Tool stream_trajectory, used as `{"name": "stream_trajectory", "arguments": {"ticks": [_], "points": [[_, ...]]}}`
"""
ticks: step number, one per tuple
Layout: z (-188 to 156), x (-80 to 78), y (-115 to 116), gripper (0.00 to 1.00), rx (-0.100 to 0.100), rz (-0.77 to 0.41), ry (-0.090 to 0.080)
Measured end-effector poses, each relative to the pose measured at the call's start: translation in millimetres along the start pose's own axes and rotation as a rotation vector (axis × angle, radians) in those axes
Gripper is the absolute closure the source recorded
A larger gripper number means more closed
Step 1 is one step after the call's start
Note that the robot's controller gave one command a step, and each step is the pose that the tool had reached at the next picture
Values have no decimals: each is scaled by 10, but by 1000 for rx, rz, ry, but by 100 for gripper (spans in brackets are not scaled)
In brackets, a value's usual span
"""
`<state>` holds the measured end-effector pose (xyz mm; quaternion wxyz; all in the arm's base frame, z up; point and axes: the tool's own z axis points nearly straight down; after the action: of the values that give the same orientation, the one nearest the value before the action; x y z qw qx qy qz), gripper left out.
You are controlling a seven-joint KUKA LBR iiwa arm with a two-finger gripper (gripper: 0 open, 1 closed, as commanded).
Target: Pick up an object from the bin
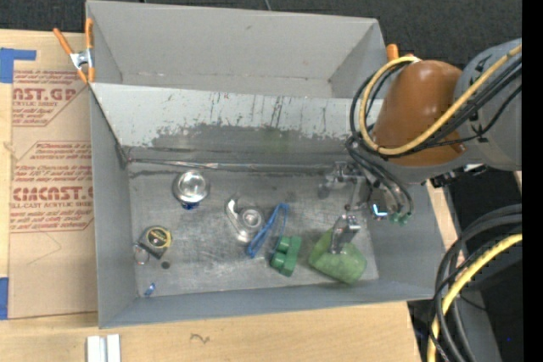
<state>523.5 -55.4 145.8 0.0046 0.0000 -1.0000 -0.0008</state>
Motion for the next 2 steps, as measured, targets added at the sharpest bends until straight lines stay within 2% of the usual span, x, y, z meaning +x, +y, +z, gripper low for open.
{"name": "stream_trajectory", "arguments": {"ticks": [1,2], "points": [[722,350,798,0,8,-442,-30],[448,213,252,0,6,-379,-13]]}}
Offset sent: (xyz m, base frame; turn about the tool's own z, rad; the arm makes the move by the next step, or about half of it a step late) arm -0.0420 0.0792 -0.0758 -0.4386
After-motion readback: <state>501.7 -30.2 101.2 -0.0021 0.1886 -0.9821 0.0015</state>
